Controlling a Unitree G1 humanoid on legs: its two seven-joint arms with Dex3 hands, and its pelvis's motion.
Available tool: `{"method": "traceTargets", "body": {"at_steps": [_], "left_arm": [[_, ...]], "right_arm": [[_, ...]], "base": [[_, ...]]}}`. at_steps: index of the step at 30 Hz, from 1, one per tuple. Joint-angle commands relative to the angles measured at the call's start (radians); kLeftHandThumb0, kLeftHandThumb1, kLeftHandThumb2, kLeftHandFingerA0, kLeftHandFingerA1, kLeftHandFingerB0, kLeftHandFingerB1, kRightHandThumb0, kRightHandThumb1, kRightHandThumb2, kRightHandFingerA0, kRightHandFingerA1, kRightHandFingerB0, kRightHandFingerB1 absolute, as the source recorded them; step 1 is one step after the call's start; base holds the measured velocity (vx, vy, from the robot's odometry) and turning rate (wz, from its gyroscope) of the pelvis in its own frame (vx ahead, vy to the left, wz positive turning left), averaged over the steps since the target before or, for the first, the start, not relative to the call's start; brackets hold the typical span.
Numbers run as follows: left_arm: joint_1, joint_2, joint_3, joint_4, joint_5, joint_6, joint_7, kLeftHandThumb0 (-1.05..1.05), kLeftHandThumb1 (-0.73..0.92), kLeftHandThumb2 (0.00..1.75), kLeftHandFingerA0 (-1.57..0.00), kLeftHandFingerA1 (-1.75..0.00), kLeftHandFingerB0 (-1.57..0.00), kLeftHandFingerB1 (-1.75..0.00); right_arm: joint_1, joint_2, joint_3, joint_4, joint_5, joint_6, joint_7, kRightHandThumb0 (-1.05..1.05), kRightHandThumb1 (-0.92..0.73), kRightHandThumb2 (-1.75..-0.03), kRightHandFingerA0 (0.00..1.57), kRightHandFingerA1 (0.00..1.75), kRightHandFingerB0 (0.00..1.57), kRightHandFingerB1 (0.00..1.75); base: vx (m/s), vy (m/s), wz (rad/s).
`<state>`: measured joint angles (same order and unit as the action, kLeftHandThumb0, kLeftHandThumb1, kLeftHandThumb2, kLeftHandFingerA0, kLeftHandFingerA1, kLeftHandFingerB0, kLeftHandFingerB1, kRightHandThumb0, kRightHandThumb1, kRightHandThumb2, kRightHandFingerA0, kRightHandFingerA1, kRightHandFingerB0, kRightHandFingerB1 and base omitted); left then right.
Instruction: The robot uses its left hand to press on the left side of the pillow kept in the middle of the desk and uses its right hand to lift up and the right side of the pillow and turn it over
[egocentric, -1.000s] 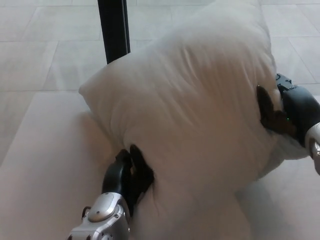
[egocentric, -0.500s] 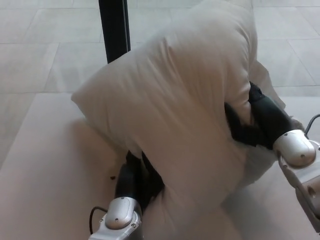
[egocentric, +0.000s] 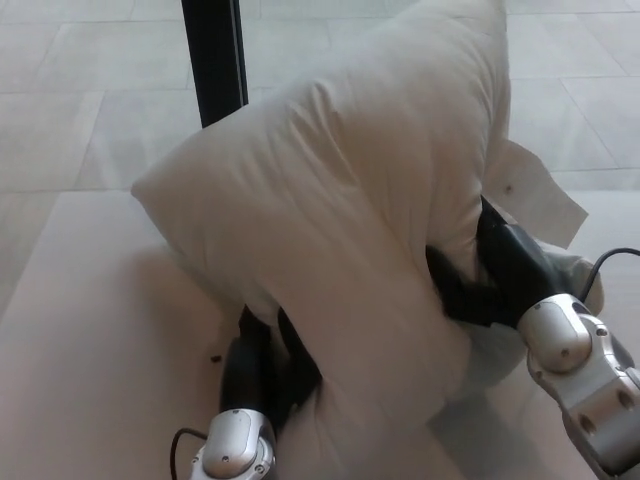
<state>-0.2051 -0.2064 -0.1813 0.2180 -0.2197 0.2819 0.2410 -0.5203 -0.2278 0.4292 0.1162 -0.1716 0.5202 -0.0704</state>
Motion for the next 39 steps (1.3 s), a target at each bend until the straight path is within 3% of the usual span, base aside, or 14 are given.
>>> {"method": "traceTargets", "body": {"at_steps": [1,4,5,18,19,21,23,24,25,27,32,33,34,39], "left_arm": [[0.174,-0.314,-0.142,0.226,-0.078,0.028,-0.080,-1.05,0.72,1.11,-0.04,-0.38,0.00,-0.13],[0.175,-0.313,-0.144,0.231,-0.081,0.023,-0.083,-1.05,0.70,1.10,-0.13,-0.43,0.00,-0.11],[0.185,-0.316,-0.150,0.234,-0.082,0.013,-0.085,-1.05,0.71,1.10,-0.03,-0.35,0.00,-0.11],[0.161,-0.308,-0.153,0.256,-0.086,-0.011,-0.076,-1.02,0.70,1.10,-0.08,-0.34,0.00,-0.13],[0.163,-0.306,-0.155,0.259,-0.087,-0.017,-0.081,-1.05,0.73,1.10,-0.09,-0.36,0.00,-0.10],[0.162,-0.302,-0.160,0.265,-0.087,-0.028,-0.091,-1.05,0.72,1.09,-0.05,-0.35,0.00,-0.10],[0.156,-0.300,-0.161,0.279,-0.089,-0.019,-0.103,-1.05,0.71,1.08,-0.06,-0.42,0.00,-0.10],[0.148,-0.304,-0.161,0.291,-0.086,-0.019,-0.101,-0.96,0.66,0.98,-0.03,-0.44,0.00,0.00],[0.147,-0.298,-0.169,0.288,-0.083,-0.017,-0.106,-0.93,0.64,0.97,-0.03,-0.41,0.00,0.00],[0.147,-0.281,-0.197,0.293,-0.065,-0.034,-0.128,-0.95,0.64,1.00,-0.02,-0.35,0.00,0.00],[0.129,-0.200,-0.308,0.204,0.071,0.001,-0.006,-0.82,0.88,0.68,-0.22,-0.57,0.00,0.00],[0.136,-0.163,-0.327,0.181,0.108,-0.044,0.000,-0.74,0.91,0.67,-0.18,-0.57,0.00,0.00],[0.132,-0.154,-0.322,0.180,0.119,-0.059,0.012,-0.69,0.91,0.67,-0.13,-0.57,0.00,-0.11],[0.140,-0.066,-0.029,0.032,-0.080,-0.046,0.009,-0.77,0.68,0.94,-0.09,-0.60,0.00,-0.03]], "right_arm": [[0.148,0.251,0.462,0.107,0.066,-0.043,0.385,-0.71,-0.59,-0.58,0.37,0.73,0.28,0.46],[0.146,0.257,0.461,0.117,0.075,-0.050,0.402,-0.77,-0.47,-0.89,0.42,0.76,0.25,0.55],[0.148,0.258,0.460,0.111,0.086,-0.036,0.411,-0.74,-0.60,-0.58,0.37,0.81,0.30,0.50],[0.115,0.253,0.459,0.121,0.086,-0.030,0.477,-0.77,-0.60,-0.59,0.63,0.98,0.42,0.48],[0.112,0.256,0.454,0.128,0.093,-0.016,0.487,-0.80,-0.49,-0.94,0.88,1.30,0.47,0.56],[0.109,0.262,0.446,0.138,0.102,0.004,0.499,-0.66,-0.42,-0.93,1.21,1.42,0.49,0.60],[0.110,0.257,0.439,0.148,0.106,0.008,0.513,-0.73,-0.53,-0.63,0.90,1.71,0.55,0.47],[0.114,0.247,0.433,0.135,0.110,0.012,0.511,-0.64,-0.42,-0.92,1.26,1.44,0.47,0.61],[0.117,0.234,0.433,0.119,0.102,-0.010,0.503,-0.76,-0.49,-0.95,0.67,1.10,0.41,0.58],[0.144,0.213,0.398,0.098,0.102,-0.058,0.462,-0.81,-0.52,-0.96,0.29,0.65,0.36,0.56],[0.225,0.238,0.128,0.018,0.259,-0.060,0.371,-0.79,-0.64,-0.60,0.63,1.02,0.39,0.45],[0.228,0.260,0.051,-0.014,0.291,-0.013,0.327,-0.78,-0.48,-0.93,0.65,0.84,0.37,0.54],[0.230,0.266,0.020,-0.029,0.300,-0.003,0.308,-0.83,-0.63,-0.60,0.69,0.90,0.46,0.42],[0.117,0.184,-0.454,-0.160,0.459,0.090,0.235,-0.70,-0.65,-0.61,0.36,0.49,0.40,0.34]], "base": [[0.00,0.000,0.00],[0.00,0.000,0.00],[0.00,0.000,0.00],[0.00,0.000,0.00],[0.00,0.000,0.00],[0.00,0.000,0.00],[0.00,0.000,0.00],[0.00,0.000,0.00],[0.00,0.000,0.00],[0.00,0.000,0.00],[0.00,0.000,0.00],[0.00,0.000,0.00],[0.00,0.000,0.00],[0.00,0.000,0.00]]}}
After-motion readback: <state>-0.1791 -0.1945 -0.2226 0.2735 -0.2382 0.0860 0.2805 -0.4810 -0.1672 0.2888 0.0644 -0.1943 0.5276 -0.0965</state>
